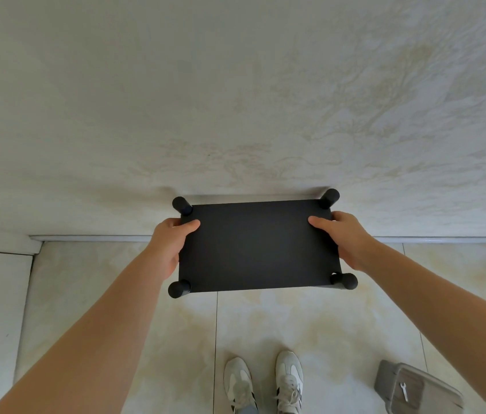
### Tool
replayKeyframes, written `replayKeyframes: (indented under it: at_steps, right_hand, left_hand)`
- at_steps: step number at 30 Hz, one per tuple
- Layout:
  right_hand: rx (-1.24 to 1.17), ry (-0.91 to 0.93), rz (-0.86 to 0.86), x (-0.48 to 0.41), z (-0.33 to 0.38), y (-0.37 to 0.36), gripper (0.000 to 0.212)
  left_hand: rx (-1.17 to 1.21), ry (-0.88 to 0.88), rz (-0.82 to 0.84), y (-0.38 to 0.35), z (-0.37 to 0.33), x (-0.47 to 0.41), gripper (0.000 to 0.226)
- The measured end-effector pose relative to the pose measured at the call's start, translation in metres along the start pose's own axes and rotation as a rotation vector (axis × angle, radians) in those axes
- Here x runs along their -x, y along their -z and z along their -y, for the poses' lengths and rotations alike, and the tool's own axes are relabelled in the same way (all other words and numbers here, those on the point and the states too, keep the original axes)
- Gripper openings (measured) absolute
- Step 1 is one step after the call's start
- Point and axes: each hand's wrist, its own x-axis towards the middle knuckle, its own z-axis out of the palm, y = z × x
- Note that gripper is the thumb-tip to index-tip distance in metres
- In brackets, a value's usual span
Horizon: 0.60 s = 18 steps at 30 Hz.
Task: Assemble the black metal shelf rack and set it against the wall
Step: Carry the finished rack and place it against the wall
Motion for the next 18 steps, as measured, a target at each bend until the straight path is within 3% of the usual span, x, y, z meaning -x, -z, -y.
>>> replayKeyframes:
  at_steps: [8,18]
  right_hand:
    - [0.029,0.008,0.022,0.001,0.000,0.000,0.029]
    - [0.346,0.082,-0.087,0.033,-0.026,0.014,0.034]
  left_hand:
    - [-0.003,-0.008,0.018,0.005,0.010,0.004,0.022]
    - [-0.009,-0.032,-0.012,0.041,0.060,0.049,0.022]
